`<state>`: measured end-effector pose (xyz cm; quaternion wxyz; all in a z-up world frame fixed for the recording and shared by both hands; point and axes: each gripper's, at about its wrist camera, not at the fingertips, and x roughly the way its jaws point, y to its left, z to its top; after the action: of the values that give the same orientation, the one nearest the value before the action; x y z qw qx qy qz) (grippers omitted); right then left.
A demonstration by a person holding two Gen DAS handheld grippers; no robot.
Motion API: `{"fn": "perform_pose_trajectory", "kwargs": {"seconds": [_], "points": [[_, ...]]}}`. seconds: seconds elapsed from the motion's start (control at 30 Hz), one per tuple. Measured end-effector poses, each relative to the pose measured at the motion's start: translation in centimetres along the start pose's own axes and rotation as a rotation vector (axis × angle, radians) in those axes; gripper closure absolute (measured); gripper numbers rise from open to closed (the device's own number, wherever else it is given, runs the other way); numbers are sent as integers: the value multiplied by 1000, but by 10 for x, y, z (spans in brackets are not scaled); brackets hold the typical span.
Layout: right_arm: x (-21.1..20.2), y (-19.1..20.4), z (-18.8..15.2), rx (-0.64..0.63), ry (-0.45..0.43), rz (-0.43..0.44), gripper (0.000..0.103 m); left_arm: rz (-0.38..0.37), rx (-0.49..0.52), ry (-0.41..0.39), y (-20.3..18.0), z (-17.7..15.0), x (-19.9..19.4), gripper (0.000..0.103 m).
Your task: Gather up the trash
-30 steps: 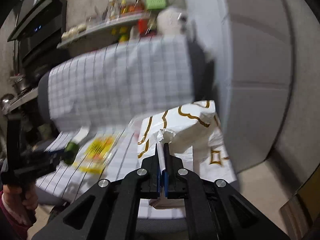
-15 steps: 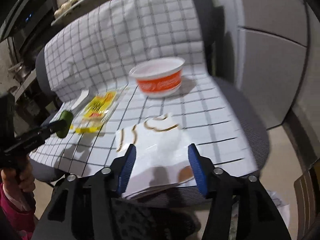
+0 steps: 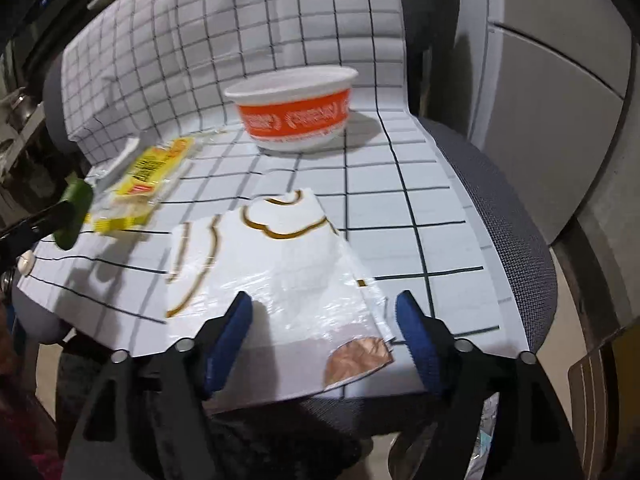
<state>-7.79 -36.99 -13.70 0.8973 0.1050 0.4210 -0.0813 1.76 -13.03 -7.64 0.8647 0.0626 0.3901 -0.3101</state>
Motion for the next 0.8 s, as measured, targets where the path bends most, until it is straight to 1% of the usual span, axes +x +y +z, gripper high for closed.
{"fn": "perform_pose_trajectory", "kwargs": {"seconds": [0.03,0.07,0.13,0.17,0.2,0.27,0.3,0.37,0.4,0.43,0.5,0.6,0.67,0.73,0.8], "points": [[1,-2,-1,-10,-25,5,23,-2,2,2,-1,0,1,73],[3,-1,-1,-22,-24,1,23,-3,5,3,-1,0,1,73],[6,10,-4,-94,-19,-51,22,-3,9,4,-3,0,2,73],[6,12,-6,-109,-28,-60,23,-4,9,5,-4,0,3,73],[6,11,-6,-99,-27,-54,24,-4,7,6,-3,0,3,73],[3,10,-7,-99,-32,-57,37,-4,2,10,-3,0,5,73],[2,10,-7,-100,-35,-59,48,-4,2,13,-3,-1,6,73],[0,14,-9,-111,-38,-57,77,-5,4,17,-3,-2,6,73],[-2,17,-9,-116,-38,-55,85,-7,4,18,-4,-3,6,73],[-3,20,-9,-120,-39,-54,96,-11,4,20,-5,-4,6,73],[-10,23,-10,-117,-68,-47,100,-14,9,19,-7,-4,6,73],[-33,22,-6,-84,-134,-22,101,-28,31,8,-17,-3,2,73],[-57,18,-5,-60,-188,-34,101,-42,53,-8,-27,-1,-1,73],[-79,13,-6,-33,-228,-50,101,-72,86,-26,-43,0,-5,73],[-99,6,-10,-9,-263,-84,101,-116,135,-42,-67,-1,-7,73]]}}
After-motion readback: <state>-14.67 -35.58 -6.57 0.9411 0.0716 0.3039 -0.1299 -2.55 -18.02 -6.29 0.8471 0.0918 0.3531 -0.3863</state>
